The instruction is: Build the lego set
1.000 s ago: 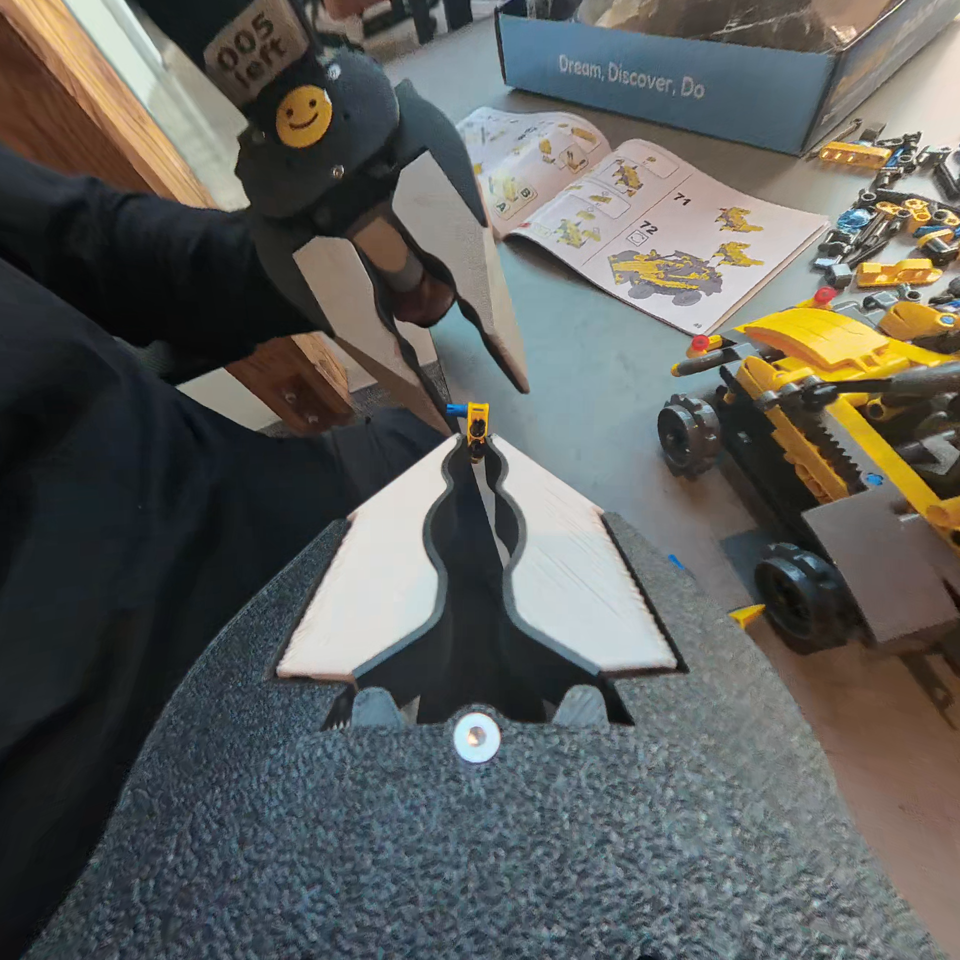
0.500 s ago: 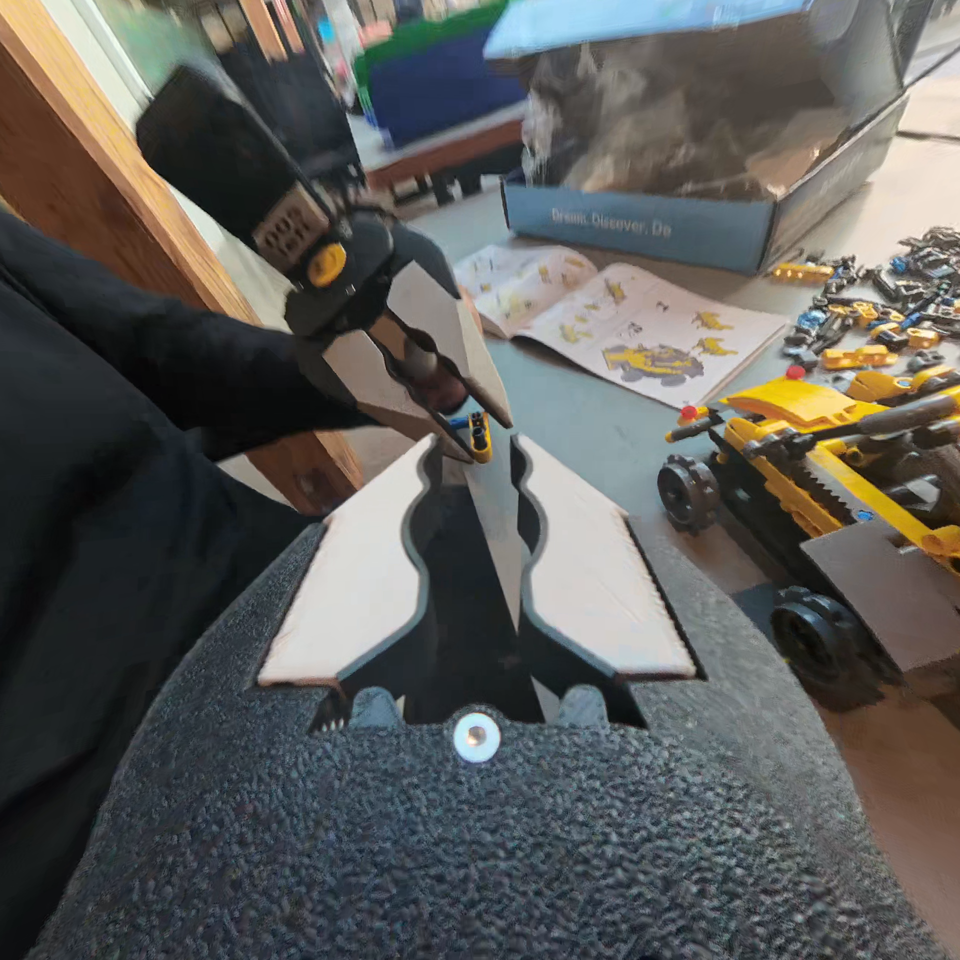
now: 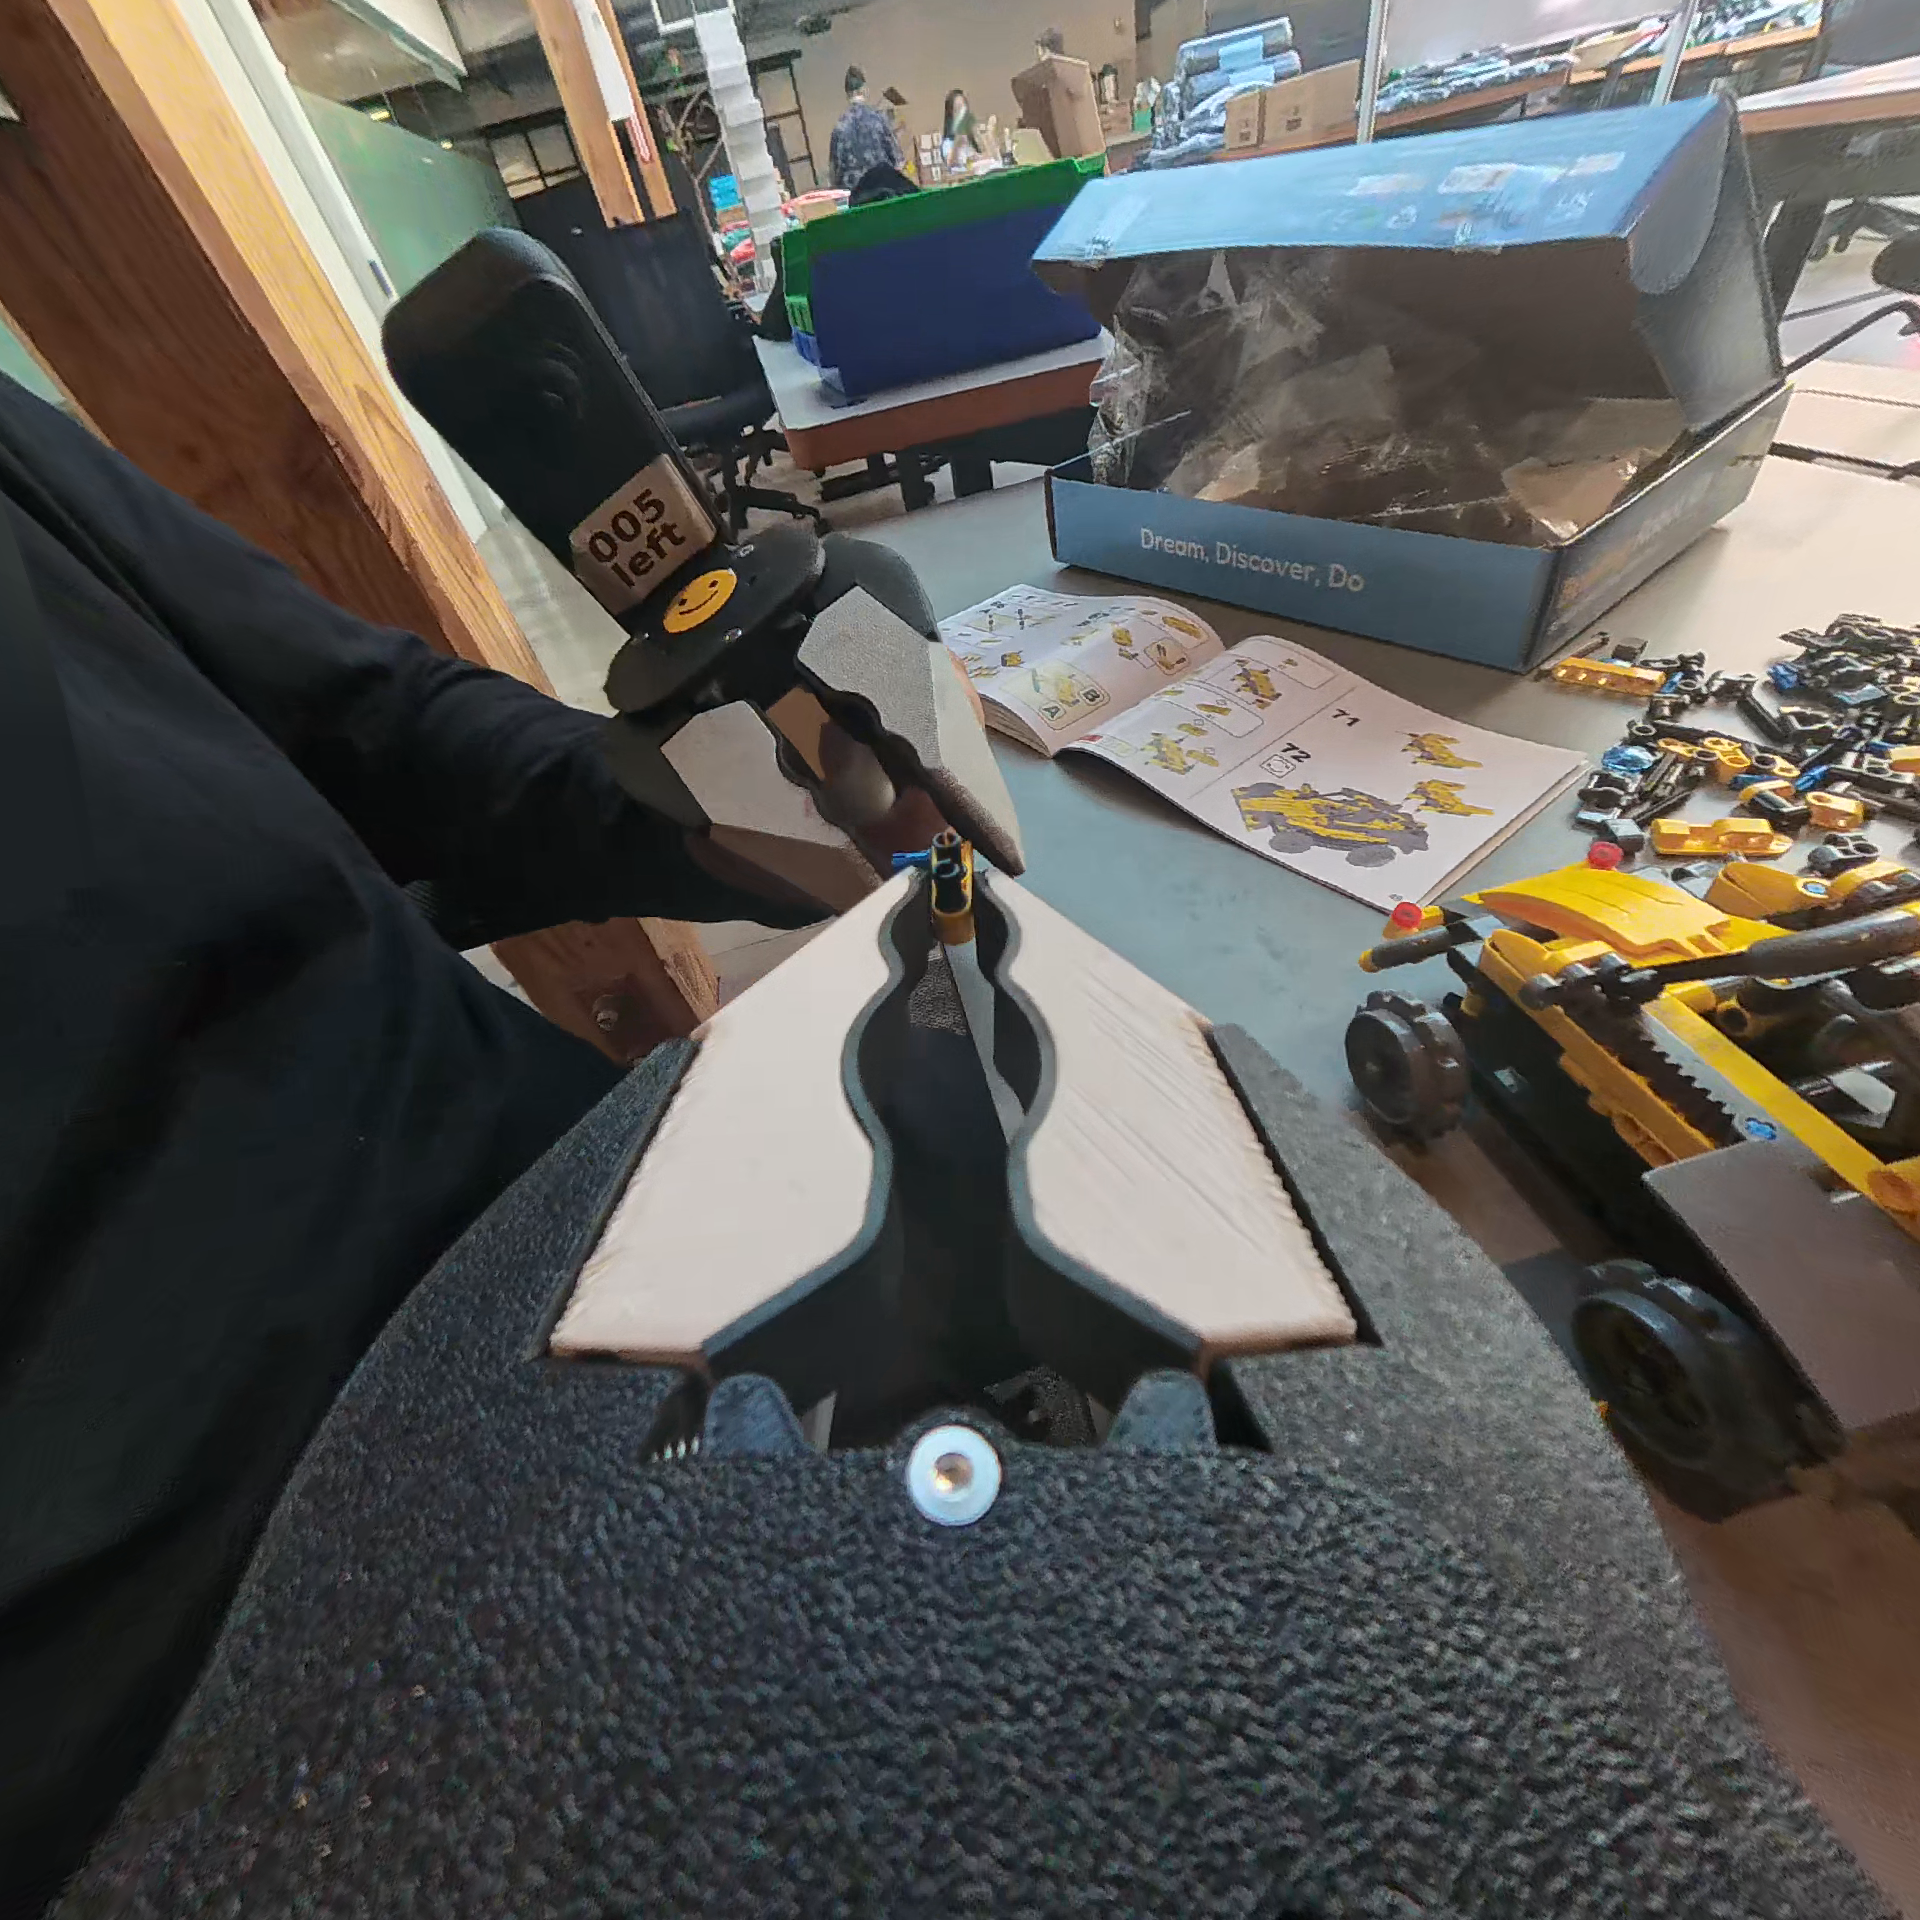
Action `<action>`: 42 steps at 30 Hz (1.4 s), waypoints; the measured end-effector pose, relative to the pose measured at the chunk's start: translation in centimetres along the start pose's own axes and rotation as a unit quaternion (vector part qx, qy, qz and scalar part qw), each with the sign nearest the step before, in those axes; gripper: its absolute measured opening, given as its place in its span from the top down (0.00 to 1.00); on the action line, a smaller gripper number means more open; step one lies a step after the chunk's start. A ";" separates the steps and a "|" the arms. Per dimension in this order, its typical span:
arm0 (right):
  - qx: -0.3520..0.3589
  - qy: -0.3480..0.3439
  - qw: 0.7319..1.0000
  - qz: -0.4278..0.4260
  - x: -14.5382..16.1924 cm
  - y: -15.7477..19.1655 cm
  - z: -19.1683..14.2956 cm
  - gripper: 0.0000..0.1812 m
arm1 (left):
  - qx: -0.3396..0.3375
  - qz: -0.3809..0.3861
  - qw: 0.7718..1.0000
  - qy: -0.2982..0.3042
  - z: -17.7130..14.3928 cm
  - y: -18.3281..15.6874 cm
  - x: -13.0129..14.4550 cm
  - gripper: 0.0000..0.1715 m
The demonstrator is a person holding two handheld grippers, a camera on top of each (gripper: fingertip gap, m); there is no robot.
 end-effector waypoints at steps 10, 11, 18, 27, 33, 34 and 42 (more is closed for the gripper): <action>-0.002 -0.006 1.000 -0.010 -0.3 0.2 -0.5 0.96 | -0.017 0.000 1.000 -0.012 -0.3 -0.1 -0.5 0.92; 0.007 -0.001 1.000 -0.019 -0.3 0.2 -0.5 0.96 | -0.013 -0.005 1.000 -0.011 -0.3 -0.1 -0.4 0.92; 0.100 0.099 0.986 -0.090 1.2 -0.2 0.3 0.96 | 0.125 -0.119 0.984 0.040 0.2 1.1 1.8 0.87; 0.115 0.169 0.973 -0.107 3.6 -0.9 2.0 0.96 | 0.152 -0.120 0.970 0.144 1.0 1.2 3.9 0.98; 0.119 0.181 0.968 -0.124 3.6 -0.6 2.3 0.96 | 0.143 -0.093 0.972 0.164 1.0 1.2 4.2 0.98; 0.119 0.181 0.968 -0.125 3.6 -0.6 2.3 0.96 | 0.144 -0.084 0.972 0.166 1.0 1.1 4.2 0.98; 0.123 0.195 0.963 -0.140 3.9 -0.4 2.7 0.96 | 0.143 -0.054 0.974 0.170 1.0 0.7 4.1 0.99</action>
Point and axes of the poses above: each gripper's, where its closed fingertips meet, z out along the fingers, x out of its underside, y = z × x across the jaws, the point moved 7 cm from there along -z, back along the fingers, and after that the axes turned 11 degrees about y, right-handed, at the moved point
